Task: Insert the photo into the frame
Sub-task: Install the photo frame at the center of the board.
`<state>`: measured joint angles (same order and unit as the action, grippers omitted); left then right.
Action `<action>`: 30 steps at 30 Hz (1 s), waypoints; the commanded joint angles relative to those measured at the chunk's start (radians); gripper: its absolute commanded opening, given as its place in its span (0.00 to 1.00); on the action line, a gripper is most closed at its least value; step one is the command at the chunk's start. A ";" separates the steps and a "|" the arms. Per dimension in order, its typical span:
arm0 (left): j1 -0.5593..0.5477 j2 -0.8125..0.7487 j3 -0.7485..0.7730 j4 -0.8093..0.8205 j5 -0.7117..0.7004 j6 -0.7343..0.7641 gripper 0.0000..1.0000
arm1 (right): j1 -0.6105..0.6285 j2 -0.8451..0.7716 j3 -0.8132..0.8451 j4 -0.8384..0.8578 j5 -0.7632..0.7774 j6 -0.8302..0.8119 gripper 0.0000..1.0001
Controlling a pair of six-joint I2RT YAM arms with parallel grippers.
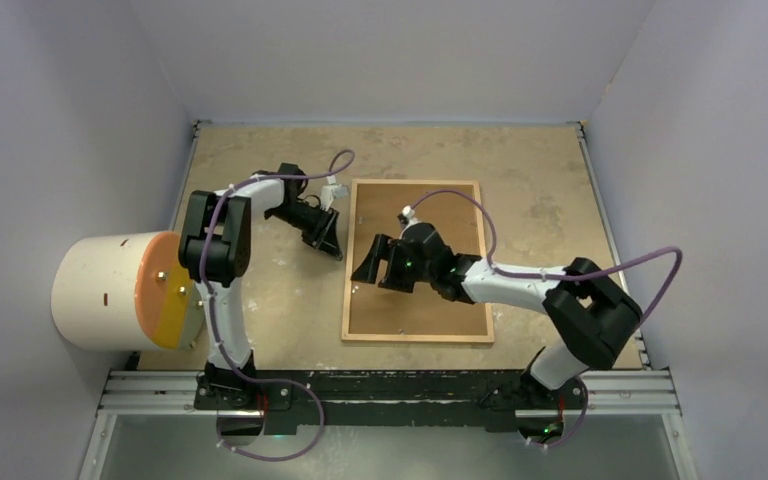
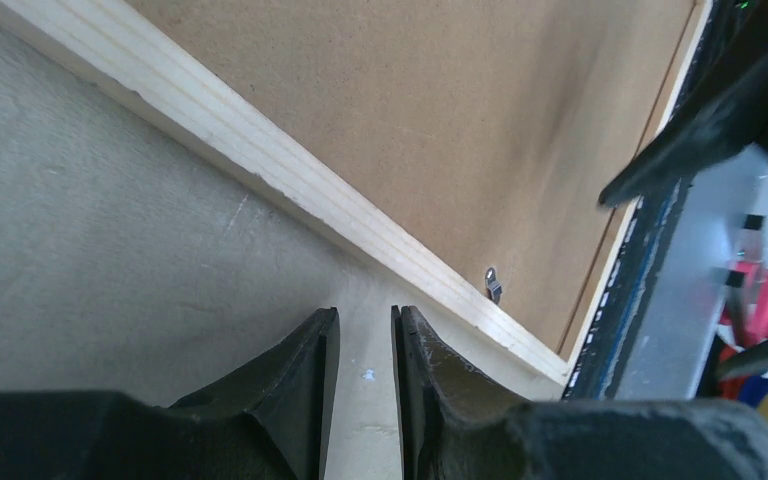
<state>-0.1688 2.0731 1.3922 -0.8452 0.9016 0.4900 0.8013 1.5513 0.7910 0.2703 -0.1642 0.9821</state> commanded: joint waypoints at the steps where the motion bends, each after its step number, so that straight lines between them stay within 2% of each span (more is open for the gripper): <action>1: -0.003 0.019 0.023 0.011 0.099 -0.042 0.29 | 0.073 0.045 -0.005 0.118 0.047 0.108 0.84; 10: -0.005 0.047 -0.007 0.015 0.119 -0.020 0.28 | 0.139 0.169 0.019 0.171 0.012 0.155 0.80; 19: -0.006 0.045 -0.043 0.034 0.087 -0.010 0.27 | 0.139 0.234 0.046 0.210 0.061 0.166 0.77; 30: -0.006 0.044 -0.064 0.035 0.067 0.017 0.27 | 0.138 0.253 0.076 0.182 0.160 0.137 0.74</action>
<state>-0.1707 2.1159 1.3441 -0.8268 0.9848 0.4648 0.9379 1.7885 0.8360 0.4793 -0.0864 1.1408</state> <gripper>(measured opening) 0.269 0.745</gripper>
